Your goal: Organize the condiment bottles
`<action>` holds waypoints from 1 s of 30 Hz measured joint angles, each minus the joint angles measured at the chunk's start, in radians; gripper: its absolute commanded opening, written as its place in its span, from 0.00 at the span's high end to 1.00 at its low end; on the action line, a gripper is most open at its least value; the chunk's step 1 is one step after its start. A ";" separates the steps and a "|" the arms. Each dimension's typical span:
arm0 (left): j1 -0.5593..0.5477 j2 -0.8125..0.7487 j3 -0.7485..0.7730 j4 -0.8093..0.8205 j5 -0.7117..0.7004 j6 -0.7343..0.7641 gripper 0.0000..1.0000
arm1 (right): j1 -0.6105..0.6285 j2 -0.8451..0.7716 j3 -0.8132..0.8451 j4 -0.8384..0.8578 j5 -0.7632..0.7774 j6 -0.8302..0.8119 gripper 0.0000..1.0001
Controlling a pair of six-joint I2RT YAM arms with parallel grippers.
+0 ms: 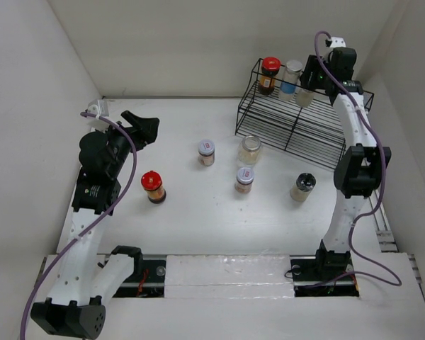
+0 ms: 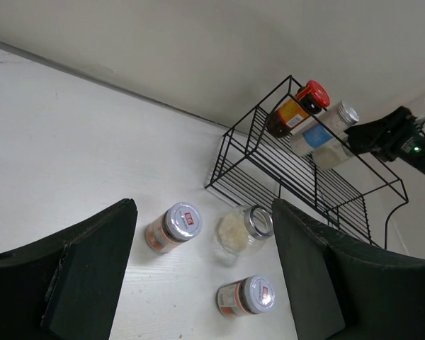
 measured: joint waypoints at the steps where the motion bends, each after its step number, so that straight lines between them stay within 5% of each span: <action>1: 0.000 -0.001 0.000 0.000 0.000 0.000 0.27 | 0.000 0.018 0.000 -0.004 -0.005 0.001 0.44; 5: 0.000 -0.007 0.000 0.000 0.000 0.000 0.27 | 0.000 0.039 0.003 0.010 -0.018 0.003 0.34; 10: 0.000 -0.012 0.000 0.000 0.003 0.000 0.27 | 0.000 0.038 0.003 0.010 -0.032 0.012 0.11; 15: 0.000 -0.013 0.000 0.000 0.003 0.000 0.27 | 0.000 -0.027 -0.068 0.031 -0.023 0.028 0.04; 20: 0.000 -0.019 0.000 0.000 0.003 0.000 0.26 | 0.000 -0.257 -0.262 0.100 0.046 0.037 0.03; 23: 0.000 -0.020 0.000 0.000 0.003 0.000 0.26 | 0.002 -0.463 -0.429 0.198 0.103 0.053 0.14; 25: 0.000 -0.019 0.000 0.000 0.003 0.000 0.26 | 0.014 -0.621 -0.576 0.269 0.150 0.068 0.55; 27: 0.000 -0.019 0.000 0.000 0.002 0.000 0.26 | 0.053 -0.803 -0.779 0.352 0.210 0.103 0.77; 30: 0.000 -0.012 0.000 0.000 0.002 0.000 0.26 | 0.138 -1.001 -1.057 0.458 0.283 0.167 0.71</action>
